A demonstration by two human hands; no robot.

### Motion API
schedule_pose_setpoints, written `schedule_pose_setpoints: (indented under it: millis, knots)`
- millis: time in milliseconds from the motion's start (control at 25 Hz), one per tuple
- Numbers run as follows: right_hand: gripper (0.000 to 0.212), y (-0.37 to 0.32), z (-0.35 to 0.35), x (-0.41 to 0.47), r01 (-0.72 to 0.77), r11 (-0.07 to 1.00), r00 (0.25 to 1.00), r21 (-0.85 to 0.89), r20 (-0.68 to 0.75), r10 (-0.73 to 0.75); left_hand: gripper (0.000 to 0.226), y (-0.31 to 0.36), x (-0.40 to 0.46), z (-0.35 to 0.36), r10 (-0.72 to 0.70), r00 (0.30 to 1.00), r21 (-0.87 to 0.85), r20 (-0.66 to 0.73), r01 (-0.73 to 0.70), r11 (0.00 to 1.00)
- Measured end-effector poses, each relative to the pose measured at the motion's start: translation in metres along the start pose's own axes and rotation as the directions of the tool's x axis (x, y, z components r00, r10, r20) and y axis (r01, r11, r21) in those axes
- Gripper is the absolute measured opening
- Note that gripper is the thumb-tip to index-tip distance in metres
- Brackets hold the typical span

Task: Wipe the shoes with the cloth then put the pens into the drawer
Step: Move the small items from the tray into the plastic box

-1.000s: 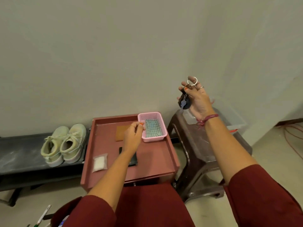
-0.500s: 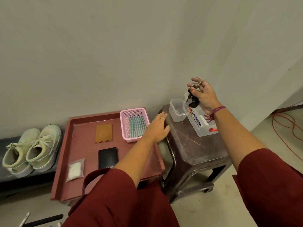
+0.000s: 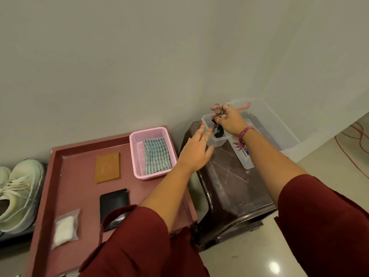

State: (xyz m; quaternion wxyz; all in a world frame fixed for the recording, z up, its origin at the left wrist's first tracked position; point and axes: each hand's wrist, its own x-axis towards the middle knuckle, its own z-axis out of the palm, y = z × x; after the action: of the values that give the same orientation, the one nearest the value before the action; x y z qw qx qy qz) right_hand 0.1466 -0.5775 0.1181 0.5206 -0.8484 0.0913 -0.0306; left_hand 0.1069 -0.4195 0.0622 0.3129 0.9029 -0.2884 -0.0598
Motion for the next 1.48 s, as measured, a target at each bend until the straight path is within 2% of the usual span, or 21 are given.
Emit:
schedule_pose_setpoints:
  millis: [160,240,320,400,480,560,640,840,1040,1120,1200,1280,1320,1400,1480]
  knots:
    - [0.03,0.015,0.007,0.016,-0.063,0.973,0.992,-0.222,0.093,0.085,0.053,-0.004,0.013,0.009,0.026,0.997,0.104,-0.069,-0.019,0.994]
    - [0.029,0.017,0.007,0.023,-0.024,0.911,0.985,-0.412,0.146,0.092,0.051,-0.005,0.017,0.013,0.02,0.994,0.13,-0.104,-0.006,0.991]
    - [0.028,0.015,0.009,0.027,-0.015,0.851,0.976,-0.525,0.178,0.127,0.049,-0.004,0.021,0.013,-0.002,0.99,0.126,-0.143,0.02,0.992]
    - [0.027,0.012,0.011,0.03,0.011,0.737,0.967,-0.676,0.194,0.164,0.049,0.0,0.021,0.014,-0.024,0.988,0.099,-0.152,0.039,0.994]
    - [0.028,0.009,0.012,0.031,0.057,0.568,0.963,-0.821,0.195,0.186,0.05,0.002,0.021,0.015,-0.032,0.989,0.081,-0.146,0.044,0.996]
    - [0.028,0.004,0.011,0.032,0.061,0.506,0.973,-0.86,0.165,0.163,0.05,0.002,0.02,0.014,-0.031,0.99,0.084,-0.141,0.043,0.996]
    - [0.029,-0.004,0.004,0.032,0.011,0.555,0.989,-0.832,0.092,0.119,0.051,0.001,0.019,0.012,-0.032,0.991,0.092,-0.127,0.044,0.995]
    - [0.025,-0.014,-0.012,0.025,-0.091,0.774,0.996,-0.626,-0.052,0.075,0.054,0.007,0.014,0.01,-0.057,0.996,0.086,-0.072,0.063,0.994]
    - [0.024,-0.018,-0.017,0.004,-0.157,0.88,0.986,-0.448,-0.128,0.111,0.059,0.014,0.005,0.007,-0.077,0.997,0.098,0.005,0.076,0.992]
    - [0.024,-0.017,-0.016,-0.007,-0.164,0.915,0.978,-0.369,-0.183,0.101,0.061,0.012,0.0,0.006,-0.085,0.996,0.046,0.025,0.084,0.995]
    - [0.021,-0.015,-0.013,-0.02,-0.165,0.944,0.961,-0.284,-0.262,0.09,0.062,0.008,-0.01,0.002,-0.128,0.992,-0.087,-0.016,0.126,0.988]
    - [0.017,-0.01,-0.005,-0.032,-0.165,0.934,0.954,-0.316,-0.291,0.07,0.058,0.001,-0.025,-0.006,-0.205,0.975,-0.249,-0.084,0.178,0.952]
    - [0.017,-0.008,0.0,-0.04,-0.15,0.907,0.967,-0.393,-0.251,0.051,0.055,-0.004,-0.034,-0.01,-0.245,0.963,-0.304,-0.113,0.202,0.931]
    - [0.031,-0.002,0.013,-0.055,-0.087,0.825,0.992,-0.558,-0.124,0.022,0.045,-0.02,-0.053,-0.021,-0.304,0.939,-0.367,-0.163,0.228,0.902]
    - [0.029,0.005,0.024,-0.063,-0.055,0.794,0.997,-0.605,-0.069,0.017,0.035,-0.038,-0.073,-0.03,-0.362,0.914,-0.436,-0.183,0.255,0.863]
